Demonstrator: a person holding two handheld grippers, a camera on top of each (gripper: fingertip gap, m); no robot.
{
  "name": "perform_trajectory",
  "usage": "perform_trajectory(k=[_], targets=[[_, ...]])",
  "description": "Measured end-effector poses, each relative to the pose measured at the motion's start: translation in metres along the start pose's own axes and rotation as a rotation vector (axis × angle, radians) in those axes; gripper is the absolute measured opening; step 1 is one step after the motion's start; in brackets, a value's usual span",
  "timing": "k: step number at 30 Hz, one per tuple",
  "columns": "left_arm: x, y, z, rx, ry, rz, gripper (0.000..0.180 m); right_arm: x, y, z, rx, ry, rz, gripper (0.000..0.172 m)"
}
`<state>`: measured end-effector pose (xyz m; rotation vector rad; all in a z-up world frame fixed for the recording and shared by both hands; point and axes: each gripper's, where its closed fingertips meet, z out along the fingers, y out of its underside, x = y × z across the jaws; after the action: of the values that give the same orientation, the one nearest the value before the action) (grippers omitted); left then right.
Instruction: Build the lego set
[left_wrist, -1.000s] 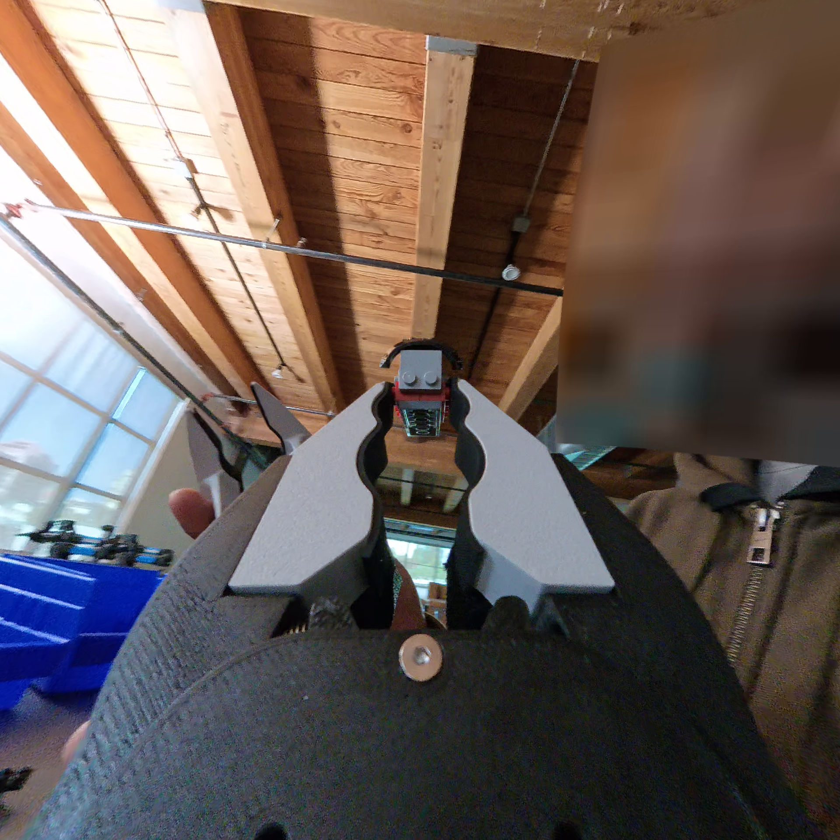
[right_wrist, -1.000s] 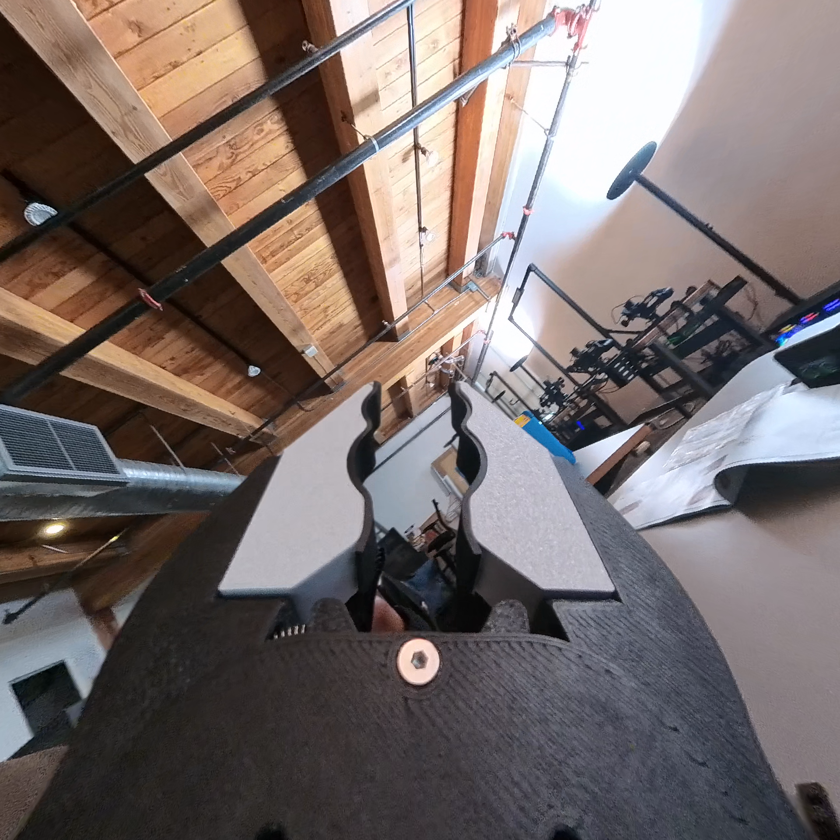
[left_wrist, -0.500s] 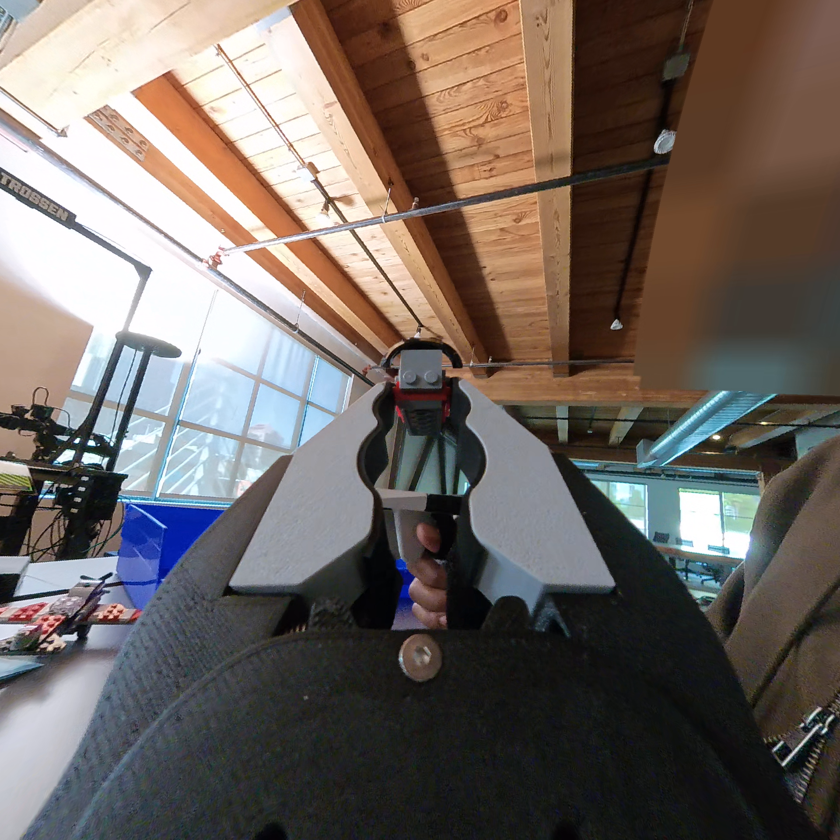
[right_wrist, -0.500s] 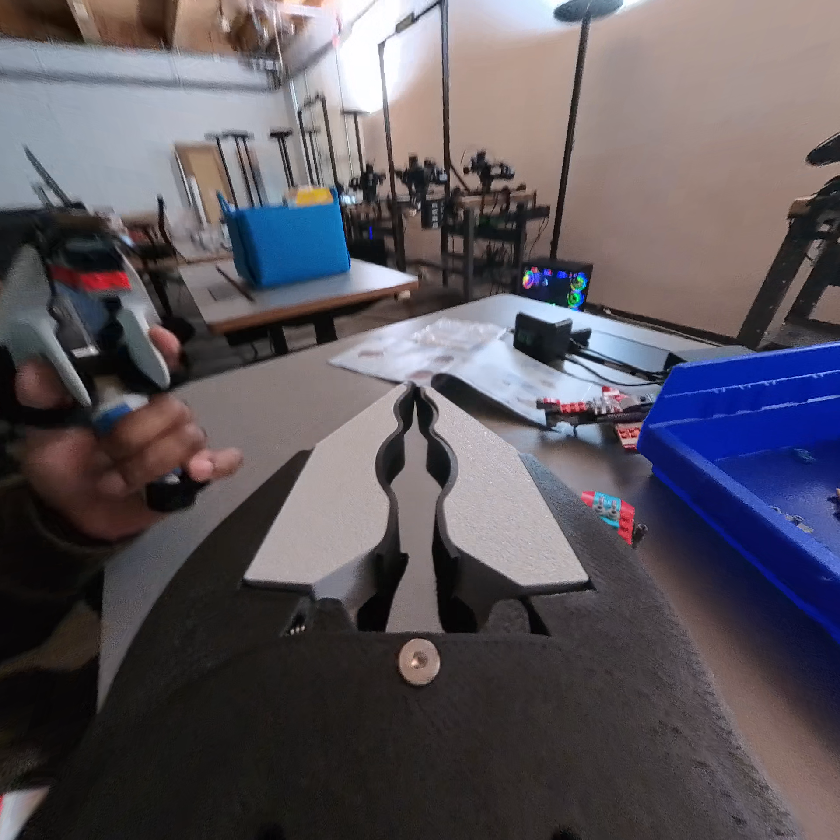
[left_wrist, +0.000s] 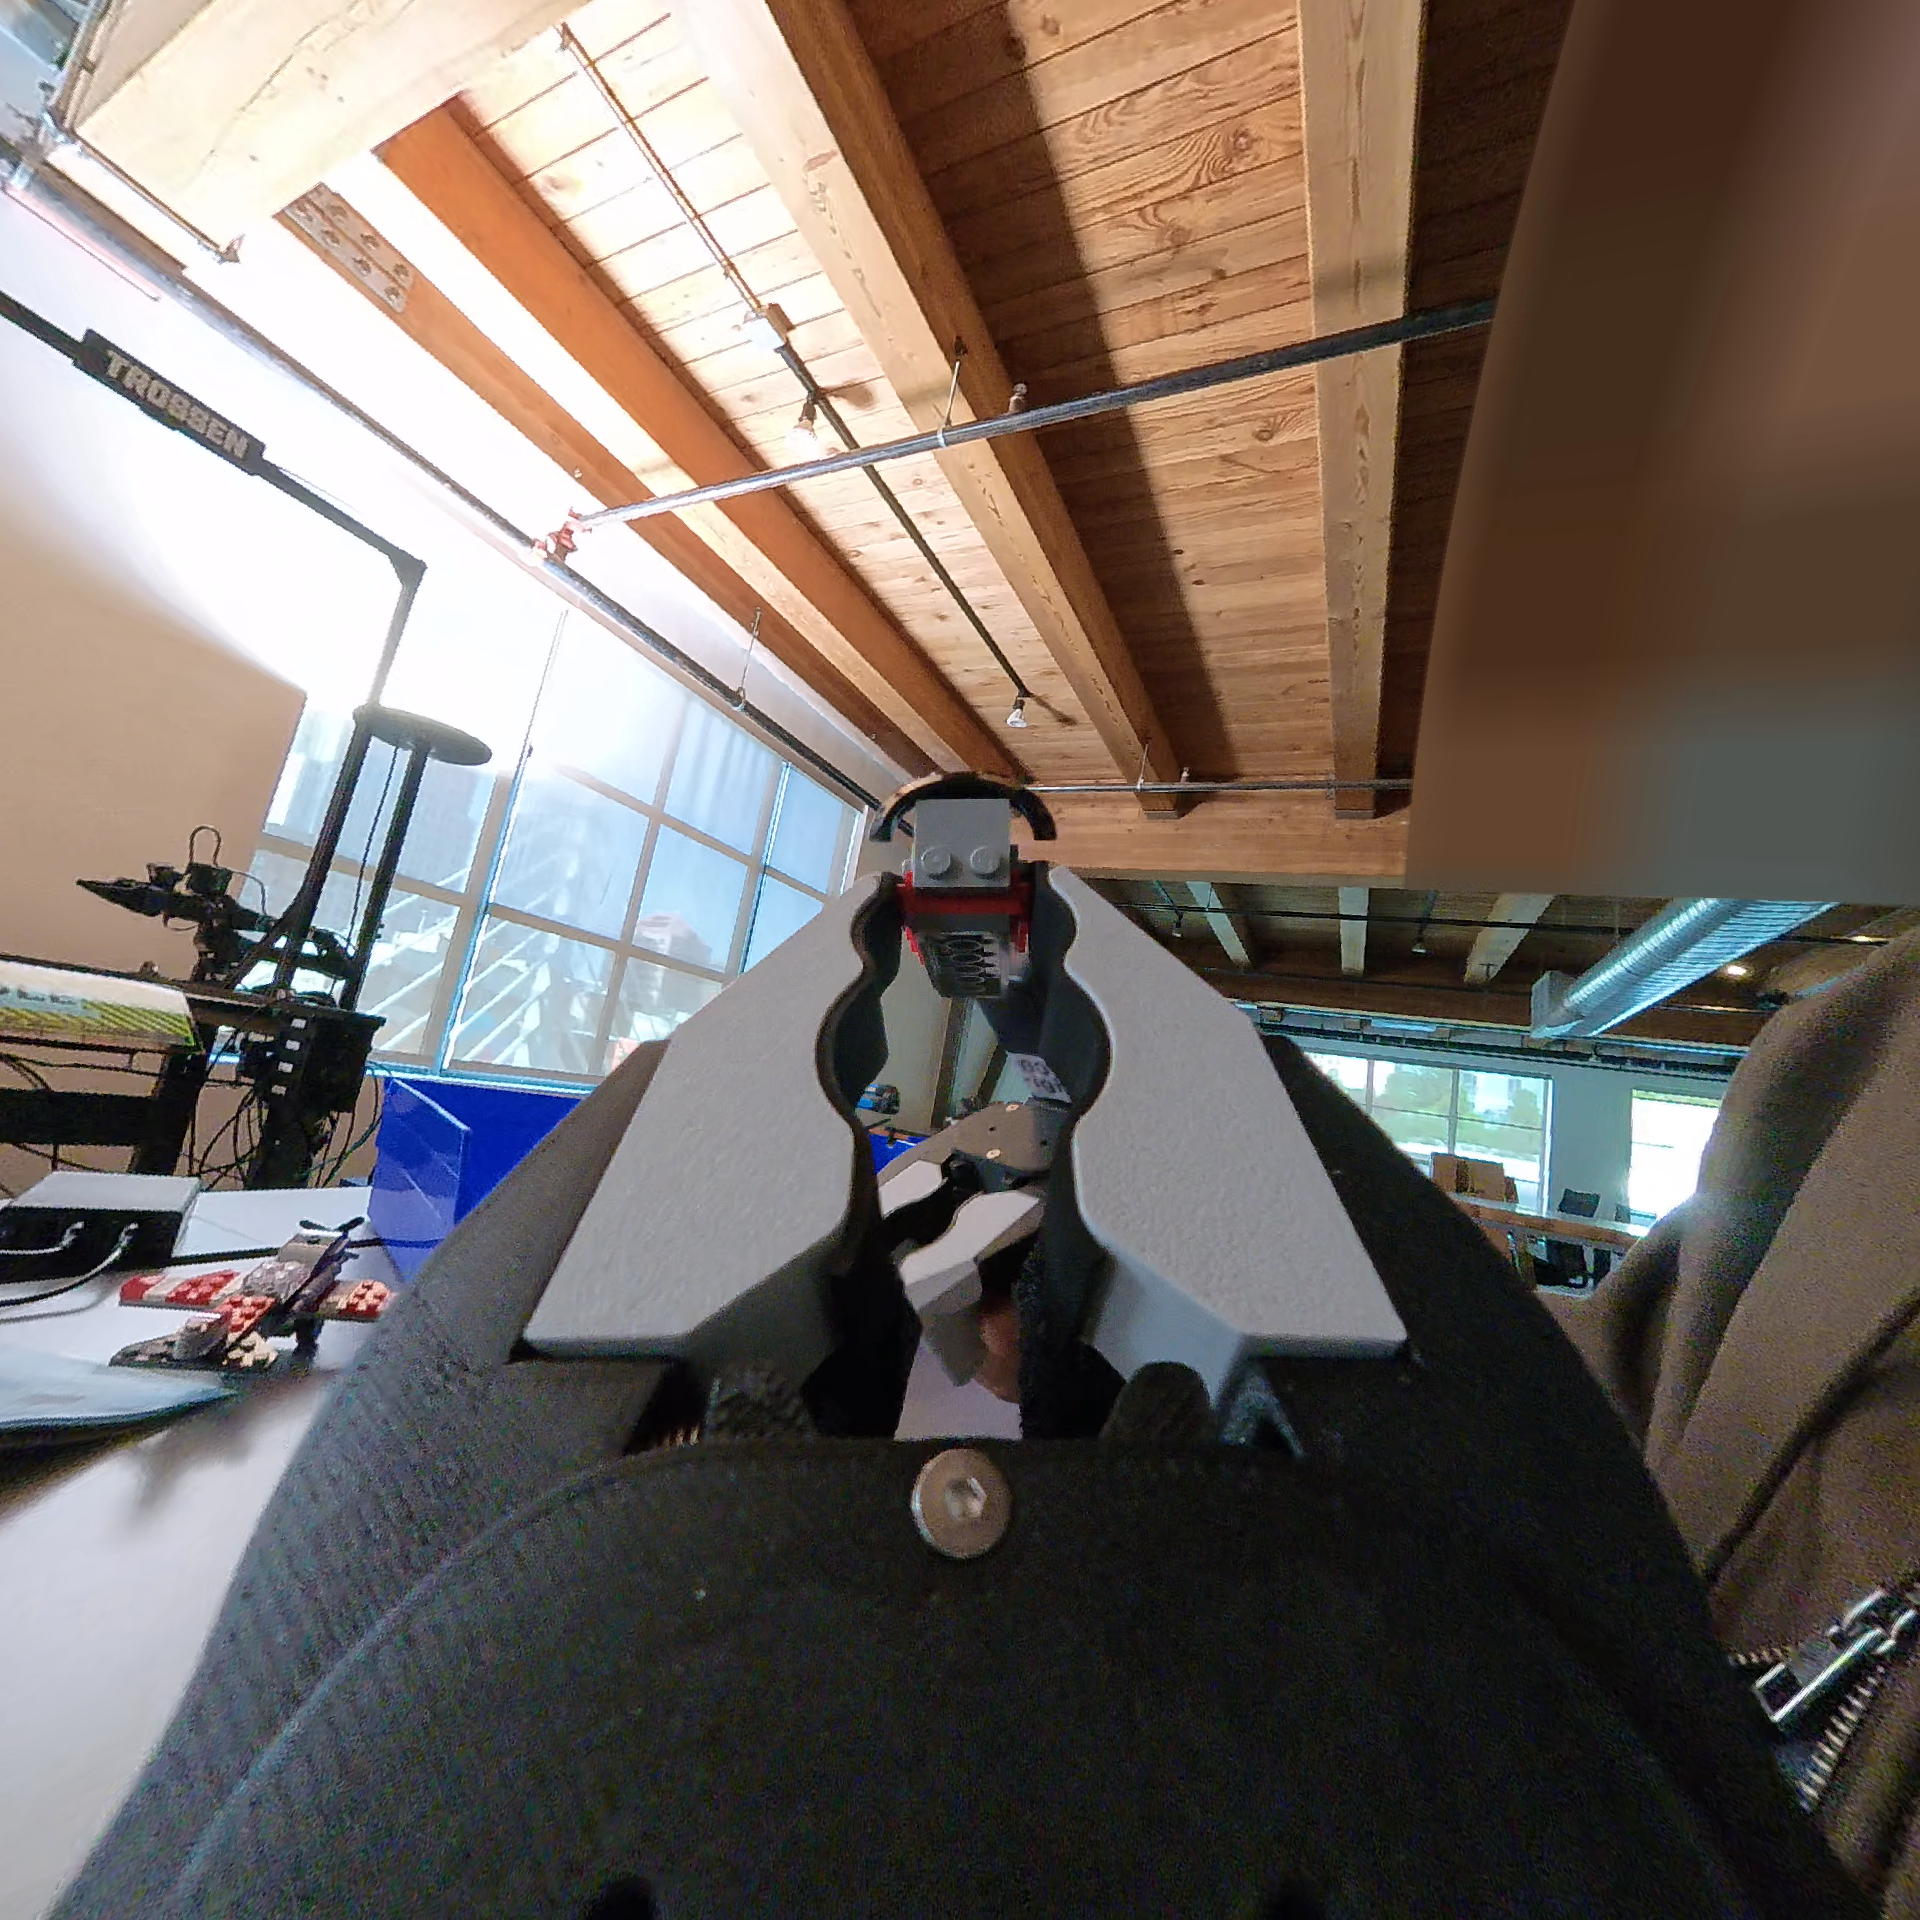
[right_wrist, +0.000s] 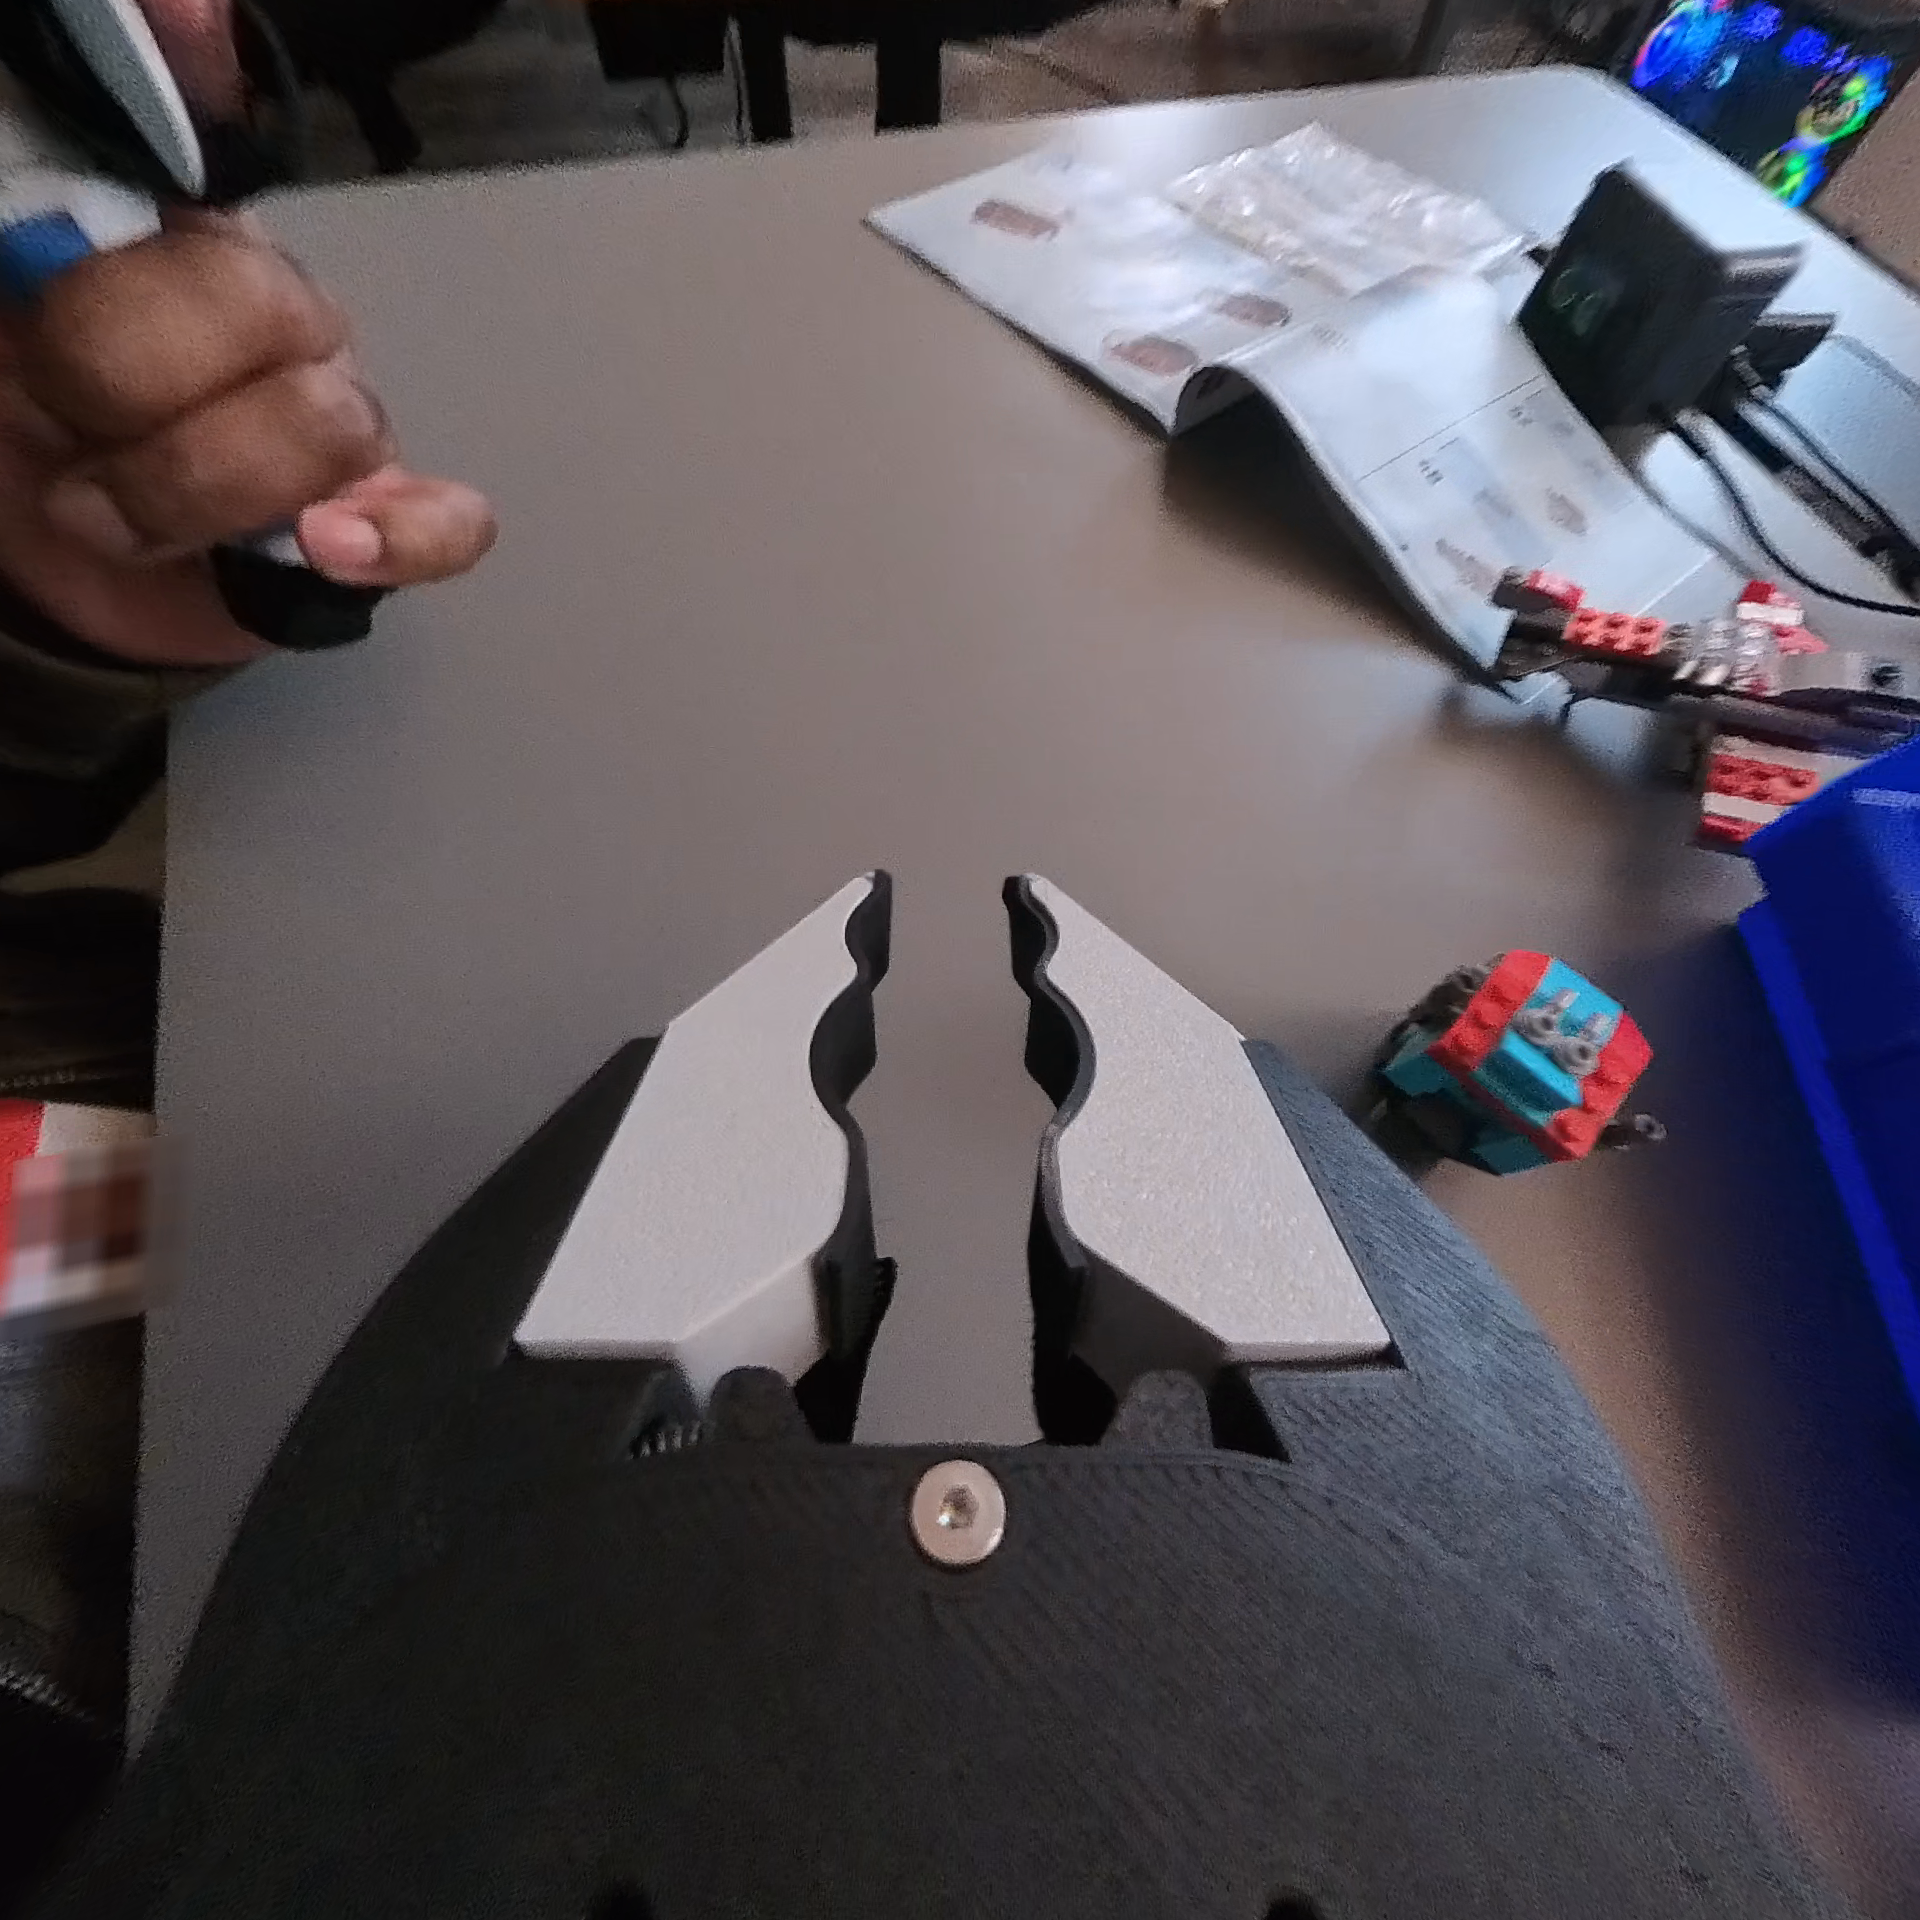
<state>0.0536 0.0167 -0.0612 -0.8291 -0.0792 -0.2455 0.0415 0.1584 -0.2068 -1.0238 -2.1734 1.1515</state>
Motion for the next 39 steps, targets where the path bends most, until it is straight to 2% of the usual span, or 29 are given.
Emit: perform_trajectory(k=[8,13,28,33,39], targets=[[0.007,0.003,0.000,-0.001,0.010,0.018,0.024,-0.011,0.032,0.035,-0.191,-0.121,-0.230,0.029],[0.014,0.008,0.003,-0.012,0.039,0.025,0.024,-0.015,0.038,0.045,-0.224,-0.207,-0.337,0.030],[0.020,0.004,0.002,0.018,0.088,-0.019,0.024,-0.023,0.029,0.059,-0.214,-0.204,-0.366,0.031],[0.021,0.004,0.002,0.020,0.100,-0.027,0.024,-0.025,0.029,0.060,-0.232,-0.253,-0.350,0.030],[0.023,0.003,0.002,0.025,0.110,-0.029,0.024,-0.028,0.032,0.060,-0.265,-0.328,-0.293,0.020]])
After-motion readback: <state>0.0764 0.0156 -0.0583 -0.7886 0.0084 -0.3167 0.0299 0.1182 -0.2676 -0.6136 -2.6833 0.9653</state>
